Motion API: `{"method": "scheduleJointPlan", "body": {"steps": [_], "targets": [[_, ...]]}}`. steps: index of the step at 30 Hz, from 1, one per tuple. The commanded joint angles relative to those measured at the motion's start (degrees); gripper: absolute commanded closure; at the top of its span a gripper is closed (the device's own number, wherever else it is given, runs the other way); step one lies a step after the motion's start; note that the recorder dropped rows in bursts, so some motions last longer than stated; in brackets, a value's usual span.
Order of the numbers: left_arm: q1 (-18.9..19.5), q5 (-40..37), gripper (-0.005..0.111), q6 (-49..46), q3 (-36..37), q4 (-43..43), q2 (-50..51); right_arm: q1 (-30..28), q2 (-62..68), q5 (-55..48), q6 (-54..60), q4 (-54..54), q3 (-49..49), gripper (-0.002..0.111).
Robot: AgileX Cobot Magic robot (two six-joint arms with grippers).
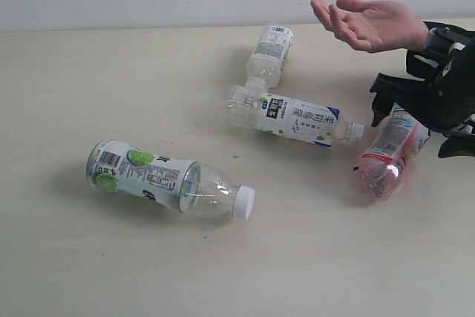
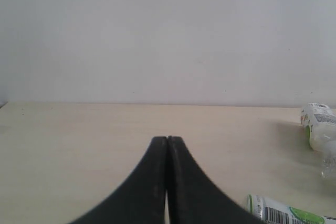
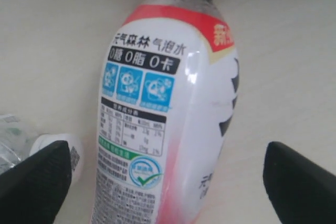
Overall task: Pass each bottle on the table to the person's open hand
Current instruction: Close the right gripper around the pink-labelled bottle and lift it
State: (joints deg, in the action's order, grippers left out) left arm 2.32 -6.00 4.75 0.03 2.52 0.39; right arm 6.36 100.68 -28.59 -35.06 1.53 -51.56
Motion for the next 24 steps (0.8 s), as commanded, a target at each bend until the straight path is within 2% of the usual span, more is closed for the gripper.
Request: {"method": "scheduleJointPlan", "body": {"steps": [1,14,24], "targets": [[-0.14,0.40,0.107,-0.04,-0.03,-0.15,-0.39,-0.31,0.05,1.19,0.70,-0.65,-0.28,0.015],[-0.14,0.40,0.107,-0.04,-0.03,-0.15,-0.39,-0.31,0.15,1.19,0.95,-1.53,-0.28,0.015],[-0.14,0.40,0.107,-0.04,-0.03,-0.15,-0.39,-0.31,0.13,2.89,-3.97,-5.62,1.02,0.015]]}}
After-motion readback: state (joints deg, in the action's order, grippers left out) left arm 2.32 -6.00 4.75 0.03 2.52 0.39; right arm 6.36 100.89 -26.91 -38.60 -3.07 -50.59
